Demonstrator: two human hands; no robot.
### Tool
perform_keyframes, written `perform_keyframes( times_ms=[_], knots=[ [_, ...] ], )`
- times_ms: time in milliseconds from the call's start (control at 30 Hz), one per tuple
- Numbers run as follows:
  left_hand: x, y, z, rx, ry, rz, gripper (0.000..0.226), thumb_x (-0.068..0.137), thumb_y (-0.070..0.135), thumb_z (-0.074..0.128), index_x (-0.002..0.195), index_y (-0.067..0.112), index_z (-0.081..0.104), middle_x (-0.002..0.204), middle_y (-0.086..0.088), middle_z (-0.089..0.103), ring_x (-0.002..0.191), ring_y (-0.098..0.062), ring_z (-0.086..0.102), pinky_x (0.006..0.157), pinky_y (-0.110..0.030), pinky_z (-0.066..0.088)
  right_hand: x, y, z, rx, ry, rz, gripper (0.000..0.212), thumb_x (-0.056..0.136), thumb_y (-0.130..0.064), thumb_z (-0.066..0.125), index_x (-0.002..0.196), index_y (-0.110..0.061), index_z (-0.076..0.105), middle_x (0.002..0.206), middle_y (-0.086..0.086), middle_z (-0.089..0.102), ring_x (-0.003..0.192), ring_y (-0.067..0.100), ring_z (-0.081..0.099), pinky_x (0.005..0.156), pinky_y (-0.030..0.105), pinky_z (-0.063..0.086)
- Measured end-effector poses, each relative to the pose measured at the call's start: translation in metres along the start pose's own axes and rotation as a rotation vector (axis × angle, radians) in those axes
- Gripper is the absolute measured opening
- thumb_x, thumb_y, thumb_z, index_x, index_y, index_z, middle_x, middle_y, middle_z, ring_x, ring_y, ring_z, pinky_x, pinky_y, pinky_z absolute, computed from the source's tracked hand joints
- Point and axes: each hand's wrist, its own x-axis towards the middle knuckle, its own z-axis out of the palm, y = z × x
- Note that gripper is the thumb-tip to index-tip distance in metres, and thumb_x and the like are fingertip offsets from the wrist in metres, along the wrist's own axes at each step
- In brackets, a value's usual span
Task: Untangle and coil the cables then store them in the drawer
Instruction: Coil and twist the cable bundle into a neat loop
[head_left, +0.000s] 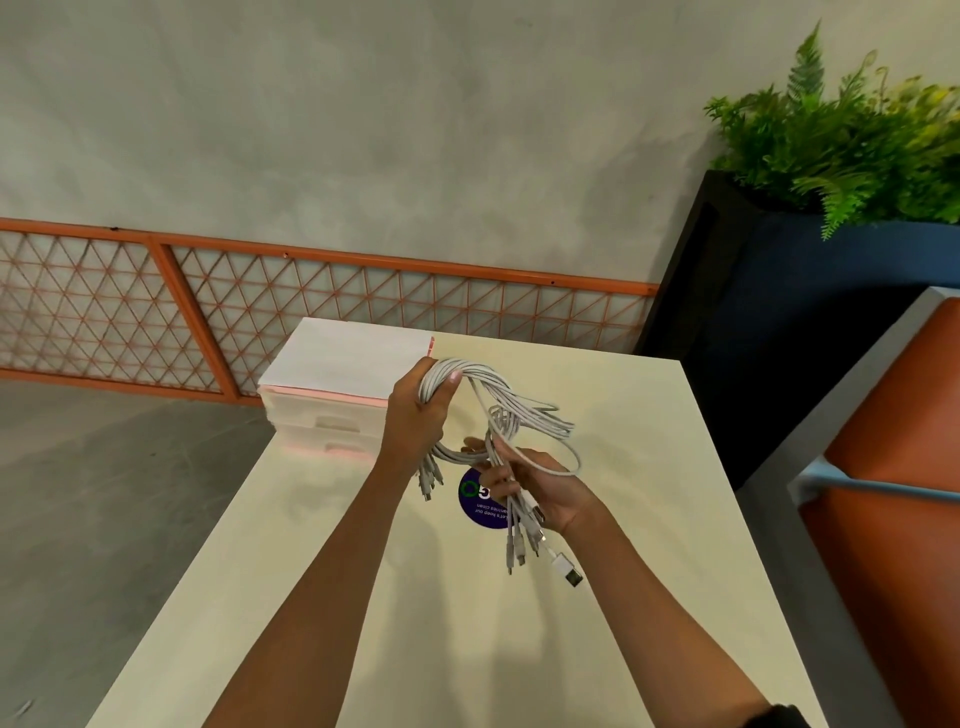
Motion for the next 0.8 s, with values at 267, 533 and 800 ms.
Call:
perform_keyframes(
  times_ms=[267, 533, 800],
  knots=[
    [0.001, -0.017, 0.007, 0.094, 0.125, -0.007, 0.011, 0.095, 0.018, 0.056, 0.100, 0.010, 0.063, 0.085, 0.003, 0.063, 0.077, -0.012, 0.056, 0.069, -0.010, 0.043, 0.012, -0.007, 0.025, -0.124, 0.348, 0.043, 0.024, 0.095, -0.014, 0.056, 0.074, -0.011, 0.046, 0.061, -0.002, 0.037, 0.037, 0.003, 0.039, 0.032, 0.012, 0.031],
    [0.005, -0.027, -0.004, 0.142, 0.110, -0.042, 0.017, 0.095, 0.022, 0.057, 0.098, 0.007, 0.064, 0.085, -0.007, 0.065, 0.077, -0.022, 0.058, 0.071, -0.031, 0.048, -0.011, -0.022, 0.031, -0.931, 0.256, 0.315, 0.044, 0.096, -0.051, 0.039, 0.082, -0.011, 0.050, 0.051, -0.007, 0.039, 0.037, 0.001, 0.026, 0.034, 0.011, 0.020],
    [0.013, -0.039, -0.014, 0.179, 0.149, -0.108, 0.017, 0.095, 0.022, 0.056, 0.095, 0.007, 0.064, 0.078, -0.001, 0.061, 0.070, -0.017, 0.053, 0.064, -0.025, 0.042, -0.051, -0.050, 0.047, -1.179, -0.006, 0.288, 0.038, 0.102, -0.039, 0.034, 0.070, -0.018, 0.036, 0.057, -0.005, 0.027, 0.040, 0.002, 0.017, 0.035, 0.012, 0.015]
  ],
)
